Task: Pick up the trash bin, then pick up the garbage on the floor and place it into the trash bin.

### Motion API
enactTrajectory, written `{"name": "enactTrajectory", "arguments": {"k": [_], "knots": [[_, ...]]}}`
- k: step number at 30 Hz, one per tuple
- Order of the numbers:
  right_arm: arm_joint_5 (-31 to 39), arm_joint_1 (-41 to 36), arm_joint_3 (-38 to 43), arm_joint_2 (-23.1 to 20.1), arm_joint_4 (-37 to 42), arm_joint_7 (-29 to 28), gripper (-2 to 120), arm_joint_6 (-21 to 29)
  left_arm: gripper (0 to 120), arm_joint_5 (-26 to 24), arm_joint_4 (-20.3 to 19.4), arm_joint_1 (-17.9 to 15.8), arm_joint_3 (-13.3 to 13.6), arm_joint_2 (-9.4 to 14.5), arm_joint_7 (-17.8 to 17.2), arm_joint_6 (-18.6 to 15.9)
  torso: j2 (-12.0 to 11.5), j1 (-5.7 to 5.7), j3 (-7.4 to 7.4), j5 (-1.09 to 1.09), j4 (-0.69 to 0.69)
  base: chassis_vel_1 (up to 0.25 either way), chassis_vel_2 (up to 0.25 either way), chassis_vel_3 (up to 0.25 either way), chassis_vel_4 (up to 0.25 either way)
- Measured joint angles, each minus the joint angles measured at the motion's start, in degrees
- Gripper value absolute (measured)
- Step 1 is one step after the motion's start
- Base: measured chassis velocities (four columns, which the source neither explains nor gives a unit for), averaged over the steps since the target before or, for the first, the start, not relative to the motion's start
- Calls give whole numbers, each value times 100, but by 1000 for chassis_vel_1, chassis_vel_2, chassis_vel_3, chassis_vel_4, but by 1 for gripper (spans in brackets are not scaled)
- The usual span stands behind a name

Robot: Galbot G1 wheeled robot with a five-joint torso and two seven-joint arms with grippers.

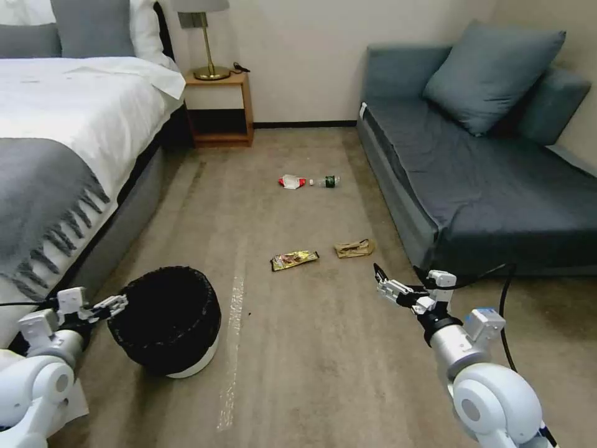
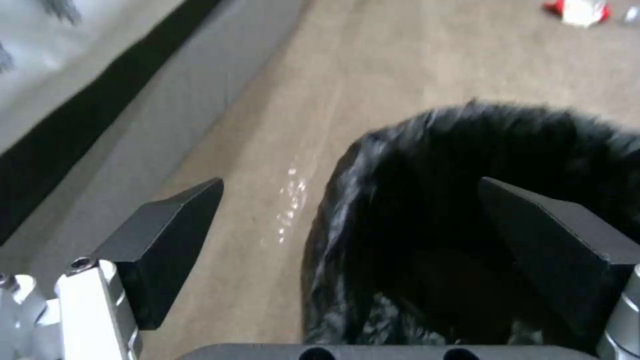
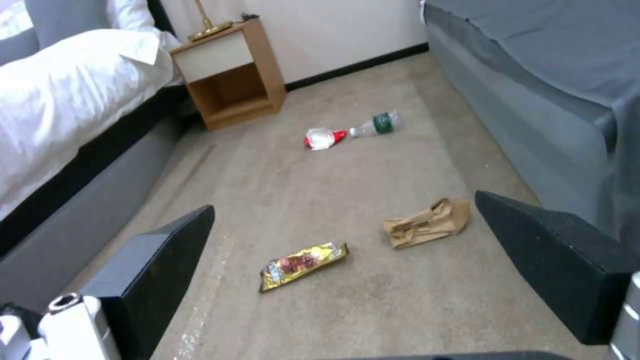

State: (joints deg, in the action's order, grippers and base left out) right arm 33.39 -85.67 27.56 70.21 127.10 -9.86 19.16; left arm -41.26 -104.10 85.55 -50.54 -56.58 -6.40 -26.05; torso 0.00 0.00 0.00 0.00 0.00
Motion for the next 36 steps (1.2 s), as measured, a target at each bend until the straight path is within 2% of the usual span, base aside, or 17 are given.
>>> {"name": "enactTrajectory", "arguments": {"k": [10,17,23,27,29,32,34,36], "knots": [[-29,18,-2,68,-92,0,100,-57,96,80,497,-338,298,71,2,-80,0,0,0,0,0,0,0,0,0],[79,21,33,35,-76,-10,100,-74,96,187,835,-609,605,-58,-9,-145,0,0,0,0,0,0,0,0,0],[125,52,7,32,-84,-16,100,-72,94,250,967,-690,693,-138,-21,-150,0,0,0,3,0,0,0,0,0],[139,96,-39,43,-140,-18,100,-65,77,258,1012,-716,710,-185,-26,-159,0,0,0,5,0,0,0,0,0],[150,105,-46,44,-150,-18,100,-63,74,259,1018,-716,710,-194,-26,-161,0,0,-1,6,1,0,0,0,0],[190,115,-66,42,-169,-19,100,-52,59,268,1047,-711,702,-246,-22,-161,1,0,-1,7,1,0,0,0,0],[194,117,-70,39,-177,-19,100,-50,55,287,1055,-705,698,-265,-16,-160,1,0,-1,8,1,0,0,0,0],[197,123,-73,33,-201,-20,100,-46,46,351,1068,-696,690,-303,3,-160,1,0,-2,9,2,0,0,0,0]]}}
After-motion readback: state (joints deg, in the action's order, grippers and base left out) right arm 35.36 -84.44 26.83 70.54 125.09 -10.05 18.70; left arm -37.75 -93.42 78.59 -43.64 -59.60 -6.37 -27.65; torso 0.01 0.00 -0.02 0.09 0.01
